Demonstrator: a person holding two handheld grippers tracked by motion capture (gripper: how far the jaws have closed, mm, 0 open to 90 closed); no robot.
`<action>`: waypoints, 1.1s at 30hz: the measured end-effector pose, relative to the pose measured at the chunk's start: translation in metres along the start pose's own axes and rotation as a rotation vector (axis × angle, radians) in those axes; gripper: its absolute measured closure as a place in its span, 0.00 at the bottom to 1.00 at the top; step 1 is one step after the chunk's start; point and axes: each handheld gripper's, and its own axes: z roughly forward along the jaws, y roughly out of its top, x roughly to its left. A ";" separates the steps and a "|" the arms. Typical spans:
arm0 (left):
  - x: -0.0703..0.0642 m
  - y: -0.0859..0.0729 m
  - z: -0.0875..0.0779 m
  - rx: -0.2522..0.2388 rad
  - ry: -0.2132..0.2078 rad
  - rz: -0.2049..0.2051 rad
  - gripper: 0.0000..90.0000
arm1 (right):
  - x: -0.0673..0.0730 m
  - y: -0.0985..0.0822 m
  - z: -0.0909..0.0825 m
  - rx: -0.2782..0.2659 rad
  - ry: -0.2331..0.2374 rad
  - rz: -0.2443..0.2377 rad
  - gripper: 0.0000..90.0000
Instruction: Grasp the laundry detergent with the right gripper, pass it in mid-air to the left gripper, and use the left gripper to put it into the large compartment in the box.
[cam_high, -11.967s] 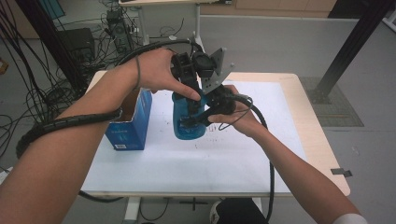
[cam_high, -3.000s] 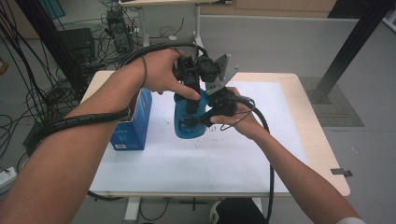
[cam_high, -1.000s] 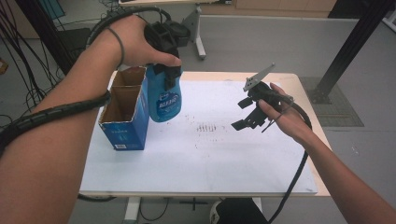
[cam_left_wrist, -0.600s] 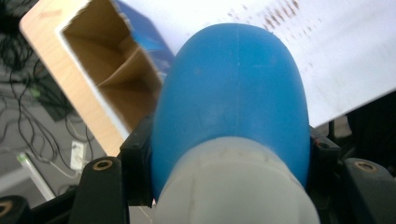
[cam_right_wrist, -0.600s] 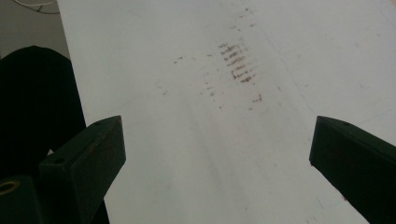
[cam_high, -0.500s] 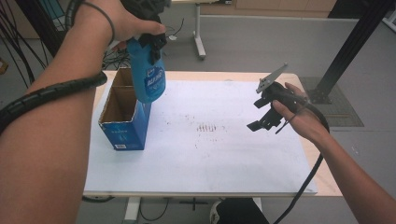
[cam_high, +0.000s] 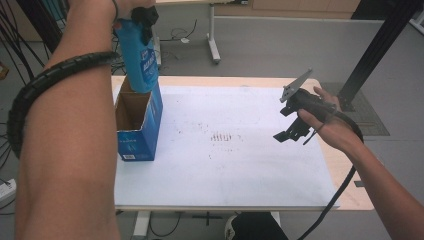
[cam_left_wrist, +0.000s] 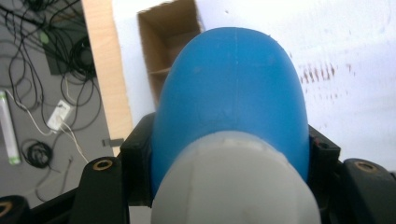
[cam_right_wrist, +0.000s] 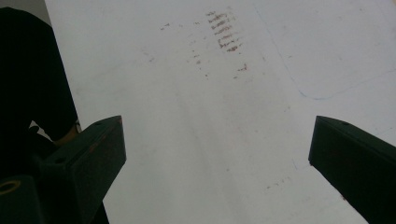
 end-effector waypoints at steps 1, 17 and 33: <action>0.004 0.001 -0.001 -0.001 -0.003 -0.017 0.42 | 0.000 0.000 0.000 0.002 -0.001 0.000 0.04; 0.043 -0.004 0.014 0.010 -0.010 -0.213 0.42 | 0.002 -0.008 -0.002 0.017 -0.010 -0.013 0.04; 0.051 -0.010 0.028 0.004 -0.020 -0.223 0.42 | 0.004 -0.014 -0.003 0.045 -0.026 -0.036 0.05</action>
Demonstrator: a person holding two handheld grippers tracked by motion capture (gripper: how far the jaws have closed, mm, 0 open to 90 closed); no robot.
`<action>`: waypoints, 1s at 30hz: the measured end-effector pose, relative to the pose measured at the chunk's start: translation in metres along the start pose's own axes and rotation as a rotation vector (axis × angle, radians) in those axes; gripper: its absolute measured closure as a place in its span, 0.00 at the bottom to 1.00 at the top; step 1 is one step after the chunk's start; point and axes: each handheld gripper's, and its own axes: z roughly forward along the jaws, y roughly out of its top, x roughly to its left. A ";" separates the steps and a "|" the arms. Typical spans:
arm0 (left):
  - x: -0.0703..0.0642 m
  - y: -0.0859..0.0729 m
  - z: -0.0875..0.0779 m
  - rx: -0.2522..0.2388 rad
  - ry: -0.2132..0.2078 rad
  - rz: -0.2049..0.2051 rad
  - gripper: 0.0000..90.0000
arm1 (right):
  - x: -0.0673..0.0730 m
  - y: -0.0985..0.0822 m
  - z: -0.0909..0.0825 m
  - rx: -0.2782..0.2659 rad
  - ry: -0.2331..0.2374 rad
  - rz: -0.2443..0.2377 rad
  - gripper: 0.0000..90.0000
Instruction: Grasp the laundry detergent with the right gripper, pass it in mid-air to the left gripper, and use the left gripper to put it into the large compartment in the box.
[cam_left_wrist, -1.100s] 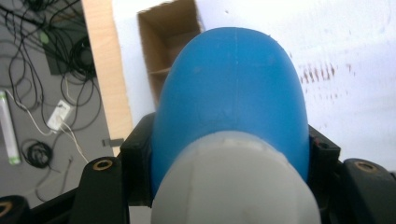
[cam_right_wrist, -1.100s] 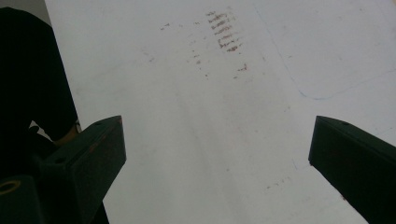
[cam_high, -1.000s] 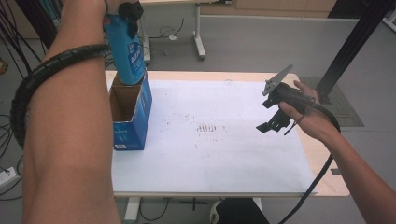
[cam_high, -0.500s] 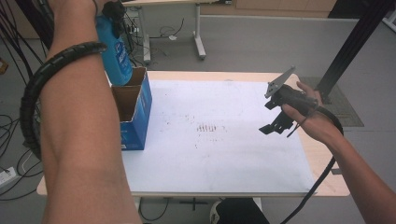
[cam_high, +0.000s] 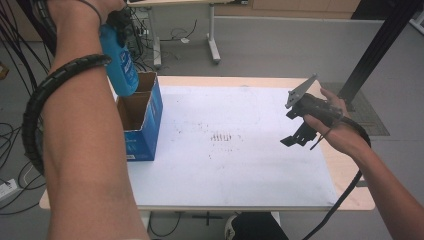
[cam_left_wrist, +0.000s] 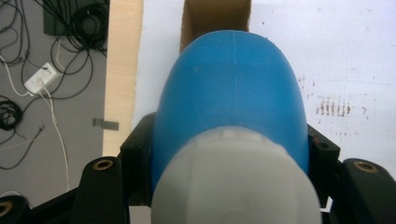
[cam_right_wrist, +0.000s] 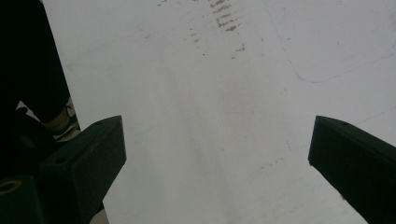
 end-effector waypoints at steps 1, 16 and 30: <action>0.001 0.000 0.001 0.000 -0.004 -0.005 0.42 | 0.000 0.000 0.000 0.001 0.001 -0.002 0.04; 0.013 -0.005 0.016 -0.003 -0.007 -0.031 0.42 | 0.002 0.002 -0.003 0.027 -0.008 -0.019 0.05; 0.018 -0.010 0.043 0.020 -0.016 -0.046 0.42 | 0.005 0.003 0.003 0.051 -0.008 -0.029 0.05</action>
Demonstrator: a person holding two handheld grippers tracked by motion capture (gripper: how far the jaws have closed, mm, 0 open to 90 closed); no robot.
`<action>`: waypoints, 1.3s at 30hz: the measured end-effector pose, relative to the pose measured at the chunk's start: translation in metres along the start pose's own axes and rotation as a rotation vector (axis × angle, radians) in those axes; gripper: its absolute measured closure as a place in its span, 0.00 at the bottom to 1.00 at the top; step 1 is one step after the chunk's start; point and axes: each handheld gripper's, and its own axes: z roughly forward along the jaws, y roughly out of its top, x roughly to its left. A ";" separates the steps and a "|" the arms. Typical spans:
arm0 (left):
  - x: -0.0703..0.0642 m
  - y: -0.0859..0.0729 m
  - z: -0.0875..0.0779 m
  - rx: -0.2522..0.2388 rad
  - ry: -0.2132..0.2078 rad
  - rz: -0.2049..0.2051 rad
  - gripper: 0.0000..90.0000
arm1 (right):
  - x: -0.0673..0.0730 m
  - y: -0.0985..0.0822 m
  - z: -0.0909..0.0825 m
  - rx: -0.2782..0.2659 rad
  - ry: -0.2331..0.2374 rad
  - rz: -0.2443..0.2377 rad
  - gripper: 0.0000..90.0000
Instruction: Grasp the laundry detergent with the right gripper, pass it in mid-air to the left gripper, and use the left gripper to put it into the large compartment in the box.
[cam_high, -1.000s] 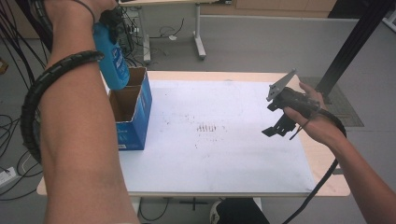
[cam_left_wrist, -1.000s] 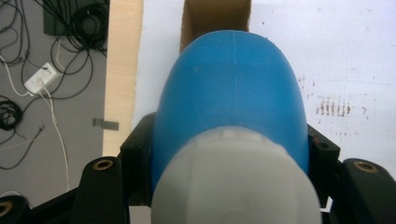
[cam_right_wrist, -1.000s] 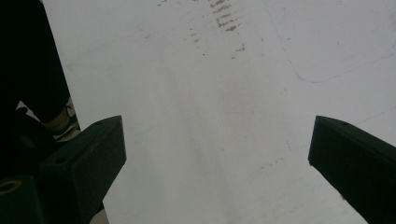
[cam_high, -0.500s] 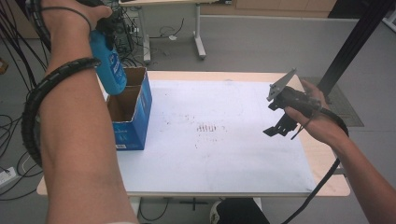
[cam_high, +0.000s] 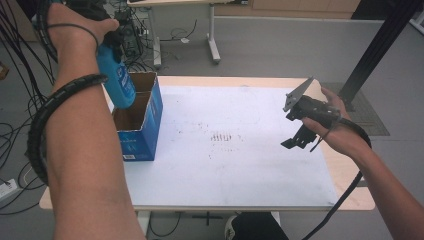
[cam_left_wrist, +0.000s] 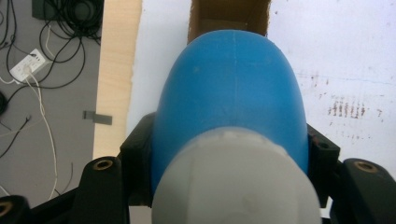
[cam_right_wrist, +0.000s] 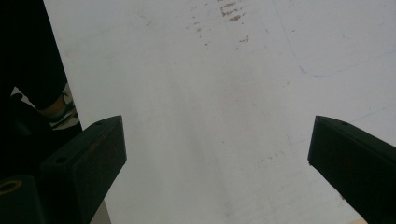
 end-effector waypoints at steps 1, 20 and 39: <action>0.000 0.000 0.002 0.002 -0.001 -0.001 0.42 | 0.000 0.000 0.000 0.001 -0.001 -0.001 0.05; 0.001 -0.008 0.053 0.028 -0.015 0.008 0.42 | 0.001 0.000 0.005 0.020 -0.007 -0.010 0.05; -0.005 -0.013 0.107 0.050 -0.017 0.040 0.42 | 0.000 -0.001 0.010 0.043 -0.001 -0.001 0.05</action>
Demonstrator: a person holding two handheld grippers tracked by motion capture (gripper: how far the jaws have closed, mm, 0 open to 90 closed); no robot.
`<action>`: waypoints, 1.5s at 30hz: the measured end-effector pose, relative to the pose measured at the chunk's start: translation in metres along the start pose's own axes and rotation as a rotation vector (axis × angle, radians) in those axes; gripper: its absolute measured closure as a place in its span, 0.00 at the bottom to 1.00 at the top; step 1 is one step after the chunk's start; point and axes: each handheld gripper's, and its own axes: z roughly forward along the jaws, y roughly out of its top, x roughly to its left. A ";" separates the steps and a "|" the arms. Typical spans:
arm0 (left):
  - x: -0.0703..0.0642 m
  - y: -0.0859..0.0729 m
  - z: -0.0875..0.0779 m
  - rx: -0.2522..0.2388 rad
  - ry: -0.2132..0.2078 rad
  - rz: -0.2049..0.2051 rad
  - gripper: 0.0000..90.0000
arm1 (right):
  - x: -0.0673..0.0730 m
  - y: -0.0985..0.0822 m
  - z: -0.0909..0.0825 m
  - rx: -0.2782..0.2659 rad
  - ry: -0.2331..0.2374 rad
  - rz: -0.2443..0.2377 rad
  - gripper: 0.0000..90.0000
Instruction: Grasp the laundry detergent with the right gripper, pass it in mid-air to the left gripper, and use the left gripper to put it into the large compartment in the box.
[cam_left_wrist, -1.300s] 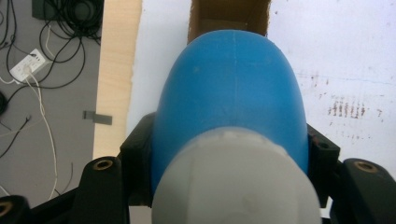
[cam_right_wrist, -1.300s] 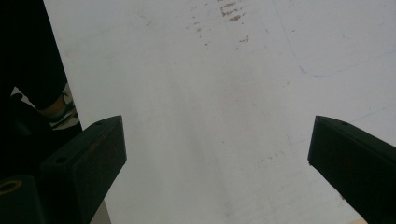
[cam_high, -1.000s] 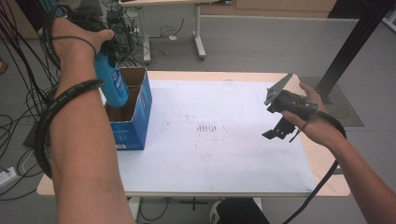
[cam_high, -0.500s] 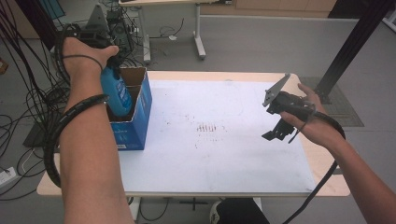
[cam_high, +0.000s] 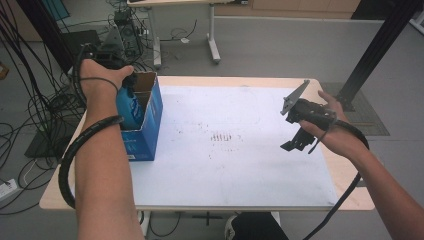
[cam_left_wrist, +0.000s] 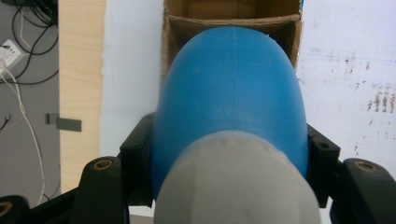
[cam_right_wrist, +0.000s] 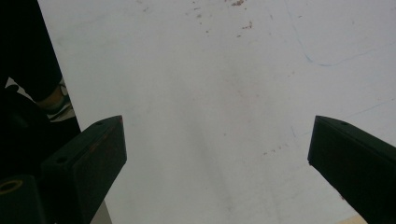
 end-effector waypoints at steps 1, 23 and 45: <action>-0.001 0.000 0.002 0.000 -0.001 0.003 0.42 | 0.000 0.000 0.000 0.002 0.002 -0.002 0.05; -0.009 -0.007 0.052 0.008 0.001 0.021 0.42 | 0.000 0.002 0.007 0.028 0.010 -0.007 0.05; -0.009 -0.017 0.082 0.014 0.029 0.072 0.42 | 0.000 0.003 0.009 0.042 0.004 -0.007 0.05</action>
